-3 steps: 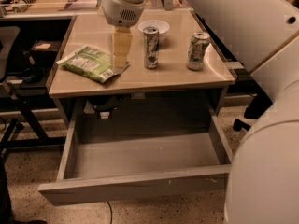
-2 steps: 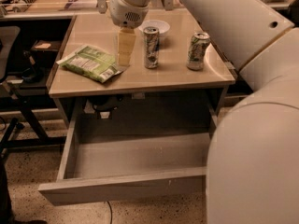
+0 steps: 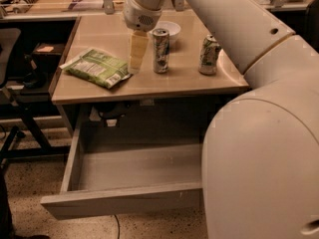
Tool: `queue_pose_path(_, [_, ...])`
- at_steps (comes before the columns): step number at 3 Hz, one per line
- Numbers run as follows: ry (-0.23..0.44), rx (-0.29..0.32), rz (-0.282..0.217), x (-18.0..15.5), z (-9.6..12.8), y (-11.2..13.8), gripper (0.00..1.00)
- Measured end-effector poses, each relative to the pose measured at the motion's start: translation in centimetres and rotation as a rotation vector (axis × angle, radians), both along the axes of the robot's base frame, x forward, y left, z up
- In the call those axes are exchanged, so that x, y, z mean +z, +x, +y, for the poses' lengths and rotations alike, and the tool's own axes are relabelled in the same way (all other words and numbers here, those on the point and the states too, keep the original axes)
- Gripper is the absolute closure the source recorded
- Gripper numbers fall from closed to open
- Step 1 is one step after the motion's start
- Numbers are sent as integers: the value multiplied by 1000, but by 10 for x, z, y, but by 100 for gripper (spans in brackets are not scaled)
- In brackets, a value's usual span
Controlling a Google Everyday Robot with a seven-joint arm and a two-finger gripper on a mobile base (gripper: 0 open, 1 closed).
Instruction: Place green jalapeno chip bag into top drawer
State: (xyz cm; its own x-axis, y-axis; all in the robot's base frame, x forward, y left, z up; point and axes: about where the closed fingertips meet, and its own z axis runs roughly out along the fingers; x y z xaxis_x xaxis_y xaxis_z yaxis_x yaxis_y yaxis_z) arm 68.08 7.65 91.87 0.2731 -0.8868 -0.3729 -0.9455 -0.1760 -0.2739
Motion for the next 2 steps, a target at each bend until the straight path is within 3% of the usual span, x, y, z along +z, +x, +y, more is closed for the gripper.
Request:
queue_pose_path(1, [19, 22, 12, -12, 19, -4, 0])
queue_pose_path(2, [56, 72, 23, -23, 52, -4, 0])
